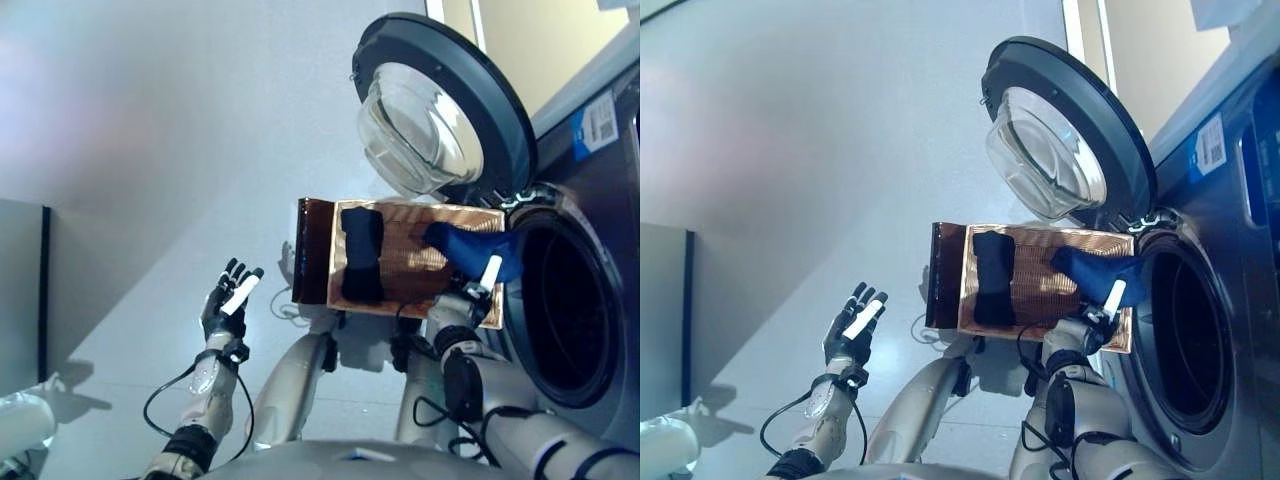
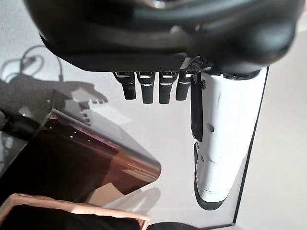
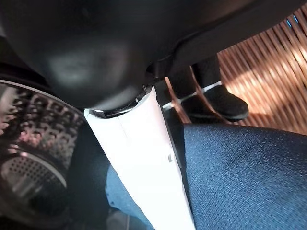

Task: Pick up the clothes and place them into the washing machine

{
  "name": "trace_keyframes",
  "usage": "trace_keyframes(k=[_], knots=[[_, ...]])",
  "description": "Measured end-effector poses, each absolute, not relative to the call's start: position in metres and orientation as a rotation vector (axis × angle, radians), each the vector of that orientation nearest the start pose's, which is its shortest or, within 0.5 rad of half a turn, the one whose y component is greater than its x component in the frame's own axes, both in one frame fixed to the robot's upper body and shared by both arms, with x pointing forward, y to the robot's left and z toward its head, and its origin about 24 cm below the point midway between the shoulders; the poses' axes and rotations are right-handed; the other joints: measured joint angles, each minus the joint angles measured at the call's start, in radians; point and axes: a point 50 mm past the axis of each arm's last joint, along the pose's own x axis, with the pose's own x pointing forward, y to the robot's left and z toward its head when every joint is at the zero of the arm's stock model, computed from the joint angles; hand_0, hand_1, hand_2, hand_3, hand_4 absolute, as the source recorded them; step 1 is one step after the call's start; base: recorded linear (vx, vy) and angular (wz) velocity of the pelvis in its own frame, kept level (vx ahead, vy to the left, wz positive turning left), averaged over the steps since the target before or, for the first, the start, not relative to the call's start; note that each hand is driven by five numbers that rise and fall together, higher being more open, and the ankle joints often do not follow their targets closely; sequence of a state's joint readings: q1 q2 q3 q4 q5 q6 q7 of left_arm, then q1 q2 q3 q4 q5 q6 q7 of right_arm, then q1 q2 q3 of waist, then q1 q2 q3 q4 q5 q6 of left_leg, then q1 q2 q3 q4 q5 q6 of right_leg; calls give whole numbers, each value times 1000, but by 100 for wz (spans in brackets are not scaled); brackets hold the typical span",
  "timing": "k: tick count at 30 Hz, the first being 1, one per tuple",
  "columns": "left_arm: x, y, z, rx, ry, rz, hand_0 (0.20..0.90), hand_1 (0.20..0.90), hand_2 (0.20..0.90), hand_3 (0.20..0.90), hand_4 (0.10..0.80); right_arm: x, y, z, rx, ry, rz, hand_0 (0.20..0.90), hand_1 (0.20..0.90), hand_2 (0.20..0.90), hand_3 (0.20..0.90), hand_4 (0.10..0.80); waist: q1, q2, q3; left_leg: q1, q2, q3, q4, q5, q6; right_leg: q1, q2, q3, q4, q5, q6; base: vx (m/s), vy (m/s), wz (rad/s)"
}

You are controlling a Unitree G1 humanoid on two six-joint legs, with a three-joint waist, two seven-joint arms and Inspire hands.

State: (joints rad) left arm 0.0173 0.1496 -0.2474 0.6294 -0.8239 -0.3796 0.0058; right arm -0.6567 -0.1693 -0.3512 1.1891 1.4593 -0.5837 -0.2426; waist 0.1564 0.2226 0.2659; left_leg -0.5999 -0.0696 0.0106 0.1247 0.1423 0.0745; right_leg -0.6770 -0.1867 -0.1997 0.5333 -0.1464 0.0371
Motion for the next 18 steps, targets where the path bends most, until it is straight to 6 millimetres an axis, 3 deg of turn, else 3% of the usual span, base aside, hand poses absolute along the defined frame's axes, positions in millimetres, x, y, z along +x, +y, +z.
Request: trace_keyframes(k=[6,10,18], knots=[[204,166,-76,-531,336,186,900,900,900,900,800,312,-284,13,1276,-122,-1244,200,200,200,200,300,0,26,-1,0,-1,19,-5,2,3,-14,-1,21,8,0,3,-12,50,-7],[204,167,-75,-530,333,187,900,900,900,900,800,311,-312,38,1238,-201,-1316,200,200,200,200,300,2,71,-2,2,-4,25,-10,2,3,-14,-3,29,1,2,7,11,21,-3],[204,173,-74,-509,320,190,900,900,900,900,800,305,-353,79,1099,-242,-1425,200,200,200,200,300,24,94,-10,11,-18,49,-39,8,12,-33,-11,61,-1,9,18,4,2,-6]])
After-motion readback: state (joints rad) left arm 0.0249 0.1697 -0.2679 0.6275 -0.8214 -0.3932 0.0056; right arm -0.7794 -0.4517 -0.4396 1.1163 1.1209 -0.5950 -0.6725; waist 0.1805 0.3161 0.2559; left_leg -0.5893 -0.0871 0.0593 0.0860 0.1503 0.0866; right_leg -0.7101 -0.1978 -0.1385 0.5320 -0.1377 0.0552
